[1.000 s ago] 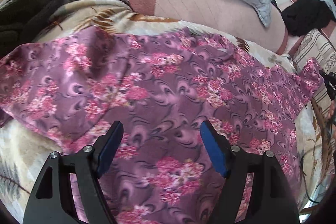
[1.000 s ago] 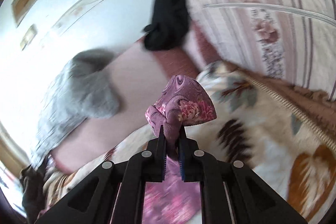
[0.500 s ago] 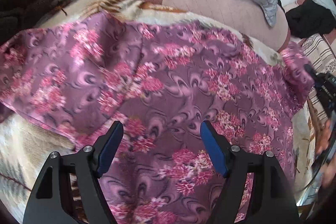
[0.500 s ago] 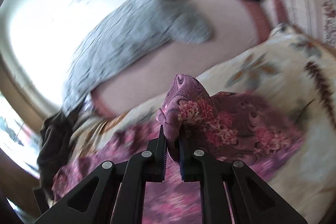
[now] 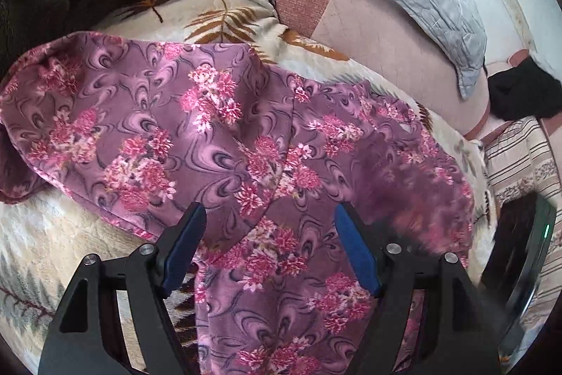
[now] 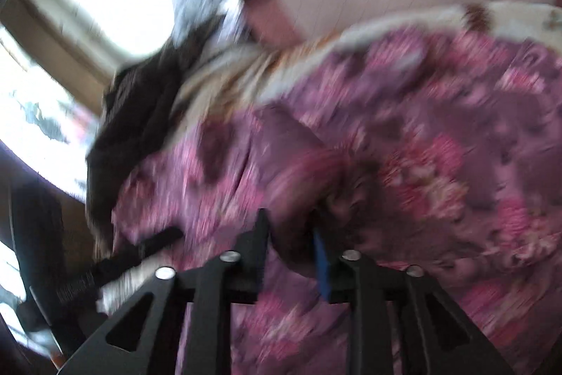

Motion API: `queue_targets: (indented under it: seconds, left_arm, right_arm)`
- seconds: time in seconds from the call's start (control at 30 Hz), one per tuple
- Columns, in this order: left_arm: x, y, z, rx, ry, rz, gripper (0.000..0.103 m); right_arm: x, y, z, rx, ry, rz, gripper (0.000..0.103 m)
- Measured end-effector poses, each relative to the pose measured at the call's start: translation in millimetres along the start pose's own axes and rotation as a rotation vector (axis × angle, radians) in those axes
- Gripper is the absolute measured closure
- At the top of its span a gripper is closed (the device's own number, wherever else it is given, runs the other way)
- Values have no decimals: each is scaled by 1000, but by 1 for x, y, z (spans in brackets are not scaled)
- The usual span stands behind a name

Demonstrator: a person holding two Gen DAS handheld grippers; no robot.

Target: Fold small clothes

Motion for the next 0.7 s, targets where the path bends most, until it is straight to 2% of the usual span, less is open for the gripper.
queue_targets:
  seconds: [0.07, 0.17, 0.27, 0.4, 0.47, 0.5, 0.53, 0.57, 0.6, 0.7]
  left_arm:
    - [3, -4, -3, -10, 23, -41, 27]
    - [11, -15, -12, 8, 76, -84, 27]
    - [21, -25, -21, 23, 130, -107, 27]
    - [36, -41, -37, 14, 203, -171, 27]
    - [39, -48, -39, 19, 184, -177, 28]
    - [39, -51, -37, 13, 129, -165, 28]
    - [38, -51, -36, 11, 96, -161, 47]
    - [39, -52, -34, 17, 60, -145, 89]
    - [42, -53, -33, 27, 64, -144, 97]
    - [34, -43, -26, -14, 20, -156, 96]
  right_arm:
    - [-11, 7, -13, -25, 24, 28, 72]
    - [-48, -3, -18, -38, -48, 16, 70]
    - [-94, -48, -13, 57, -156, -52, 68]
    - [-152, -136, -4, 253, -269, -198, 66]
    - [-173, -170, -6, 338, -311, -224, 66]
    - [-184, -187, -9, 375, -327, -244, 66]
    - [-189, -195, -9, 387, -334, -255, 66]
    - [-195, -206, -12, 405, -344, -273, 66]
    - [-197, -213, -12, 413, -350, -283, 66]
    - [-197, -237, -9, 437, -356, -321, 64]
Point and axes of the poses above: each gripper's, at about its wrist camera, not at the fingertips, and x roughly the way its jaws point, y to its left, z to its top, the point moved 5 cm from there along x, roughly the way its jaws point, and after that the axes turned 3 degrees about -y, right-handed, at the moved point
